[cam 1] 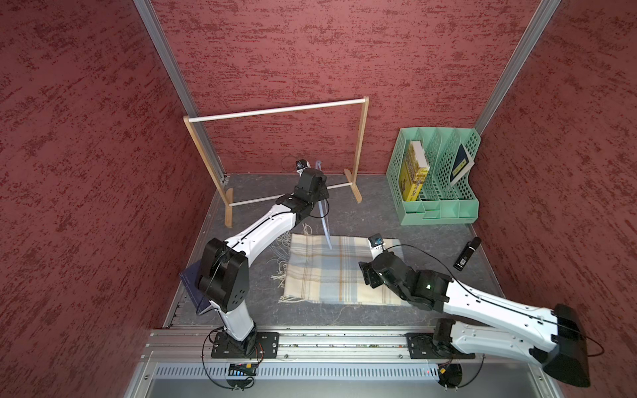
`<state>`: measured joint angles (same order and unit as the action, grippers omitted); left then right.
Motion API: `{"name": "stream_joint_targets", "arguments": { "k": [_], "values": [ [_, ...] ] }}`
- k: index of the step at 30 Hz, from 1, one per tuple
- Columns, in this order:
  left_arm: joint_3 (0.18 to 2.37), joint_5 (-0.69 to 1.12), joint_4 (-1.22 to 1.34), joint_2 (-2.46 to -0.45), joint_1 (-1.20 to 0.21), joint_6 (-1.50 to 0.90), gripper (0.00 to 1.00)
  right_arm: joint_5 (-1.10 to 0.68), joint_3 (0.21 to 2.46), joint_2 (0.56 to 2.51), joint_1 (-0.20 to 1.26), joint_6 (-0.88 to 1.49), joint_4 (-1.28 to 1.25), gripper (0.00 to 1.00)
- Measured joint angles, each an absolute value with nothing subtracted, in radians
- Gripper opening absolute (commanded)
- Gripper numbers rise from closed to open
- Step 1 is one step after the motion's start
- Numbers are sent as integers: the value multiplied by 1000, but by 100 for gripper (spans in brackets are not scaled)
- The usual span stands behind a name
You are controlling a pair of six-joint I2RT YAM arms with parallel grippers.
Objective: Hang the scarf on the hanger
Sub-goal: Pick up the hanger from the clothesline, then hang the scarf on the hanger.
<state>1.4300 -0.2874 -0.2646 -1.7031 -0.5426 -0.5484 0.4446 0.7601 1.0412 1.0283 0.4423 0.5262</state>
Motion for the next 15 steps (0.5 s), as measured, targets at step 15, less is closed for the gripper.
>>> {"name": "stream_joint_targets", "arguments": {
  "k": [15],
  "values": [
    [914, -417, -255, -1337, -1003, -776, 0, 94, 728, 1113, 617, 539, 522, 72]
  ]
}}
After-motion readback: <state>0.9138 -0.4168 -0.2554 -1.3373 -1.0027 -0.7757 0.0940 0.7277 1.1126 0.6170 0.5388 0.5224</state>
